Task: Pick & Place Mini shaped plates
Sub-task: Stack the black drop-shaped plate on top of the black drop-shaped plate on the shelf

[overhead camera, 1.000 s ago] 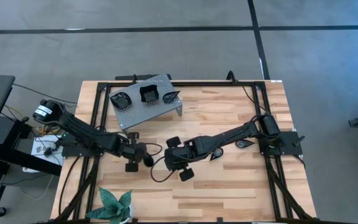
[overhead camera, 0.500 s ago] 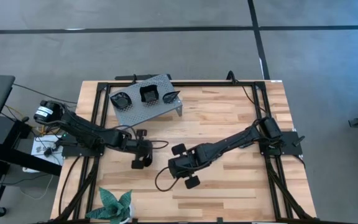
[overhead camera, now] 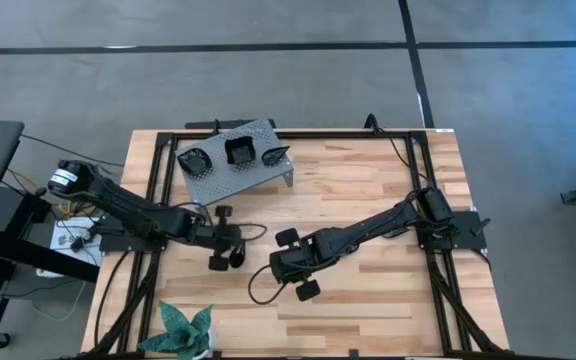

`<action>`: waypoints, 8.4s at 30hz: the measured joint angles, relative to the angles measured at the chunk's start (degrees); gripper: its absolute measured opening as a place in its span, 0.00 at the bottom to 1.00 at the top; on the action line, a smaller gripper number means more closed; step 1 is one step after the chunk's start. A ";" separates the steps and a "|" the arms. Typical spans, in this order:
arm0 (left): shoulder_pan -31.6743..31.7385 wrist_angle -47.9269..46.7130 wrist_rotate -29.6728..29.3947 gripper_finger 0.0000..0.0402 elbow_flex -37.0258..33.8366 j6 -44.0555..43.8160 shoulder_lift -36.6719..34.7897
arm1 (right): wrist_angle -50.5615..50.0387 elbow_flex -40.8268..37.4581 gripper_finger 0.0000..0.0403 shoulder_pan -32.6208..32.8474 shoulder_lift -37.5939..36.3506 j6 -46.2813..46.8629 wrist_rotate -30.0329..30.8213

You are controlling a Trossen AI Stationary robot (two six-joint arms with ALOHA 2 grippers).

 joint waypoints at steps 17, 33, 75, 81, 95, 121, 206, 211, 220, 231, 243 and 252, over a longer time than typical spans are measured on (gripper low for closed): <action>-0.15 5.45 4.90 0.01 -5.69 -12.37 0.69 | 3.97 -0.02 0.23 -0.04 -0.02 -5.24 0.13; -1.28 11.92 1.59 0.01 -3.55 -3.24 -0.83 | -6.00 -0.02 0.17 0.55 -2.79 -3.75 1.80; 4.06 19.54 10.27 0.01 -6.66 -0.41 4.28 | -6.15 0.00 0.16 0.20 -2.84 -0.34 4.02; 0.40 20.36 10.05 0.01 -3.79 -1.00 2.44 | -4.85 0.00 0.16 0.01 -2.82 -0.46 4.02; -1.55 19.79 10.08 0.26 -3.20 -17.41 7.13 | -4.26 0.00 0.16 -0.22 -2.82 -0.45 3.96; -3.78 21.12 8.25 0.02 -3.22 -16.42 13.71 | -1.22 0.00 0.16 -0.70 -2.80 1.33 3.15; -3.76 25.40 -3.50 0.20 -2.87 9.45 -12.99 | -28.98 13.76 0.01 -6.21 1.60 -19.47 39.00; -3.78 25.35 -3.50 0.20 -2.87 9.45 -16.20 | -28.52 16.12 0.00 -12.26 1.75 -37.48 40.56; -3.82 24.70 -3.48 0.20 -2.90 9.43 -16.17 | -29.41 22.70 0.01 -20.12 1.77 -45.89 40.77; -3.83 24.89 -3.48 0.20 -2.90 9.43 -16.18 | -31.18 33.64 0.00 -21.26 -5.46 -45.96 18.81; -3.87 24.95 -3.48 0.20 -2.90 3.46 -16.17 | -10.43 16.76 0.00 -29.14 -4.44 -62.58 11.83; -3.87 25.17 -3.48 0.20 -2.90 3.86 -16.17 | -8.30 15.03 0.02 -31.56 -4.47 -67.98 8.63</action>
